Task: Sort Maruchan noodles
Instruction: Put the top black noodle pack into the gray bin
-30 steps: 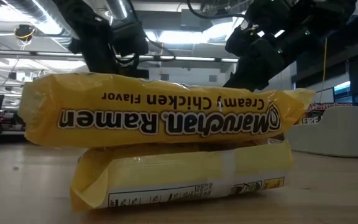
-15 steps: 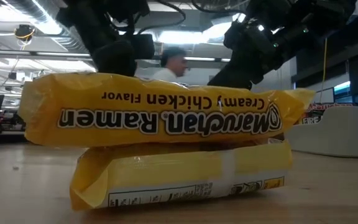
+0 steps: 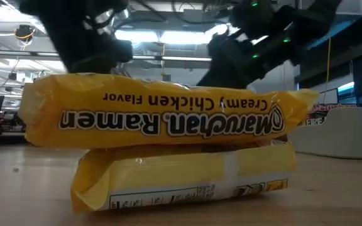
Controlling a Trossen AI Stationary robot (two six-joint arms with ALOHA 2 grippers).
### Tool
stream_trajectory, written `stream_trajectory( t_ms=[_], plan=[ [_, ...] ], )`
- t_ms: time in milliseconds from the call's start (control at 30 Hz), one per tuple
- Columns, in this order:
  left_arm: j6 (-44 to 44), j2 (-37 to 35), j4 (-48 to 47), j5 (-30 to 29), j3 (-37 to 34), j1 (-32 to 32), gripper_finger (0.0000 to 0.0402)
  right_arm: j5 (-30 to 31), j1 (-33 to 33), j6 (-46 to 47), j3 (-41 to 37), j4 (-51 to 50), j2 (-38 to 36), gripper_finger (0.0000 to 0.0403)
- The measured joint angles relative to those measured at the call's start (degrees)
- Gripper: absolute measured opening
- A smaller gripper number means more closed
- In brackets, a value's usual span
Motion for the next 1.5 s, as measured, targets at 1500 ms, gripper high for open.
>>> stream_trajectory(
  t_ms=[1500],
  plan=[
    [3.3,-0.4,14.0,-11.4,-11.8,4.7,0.0215,-2.1,4.2,-2.0,26.8,-29.3,18.3,0.0270]
  ],
)
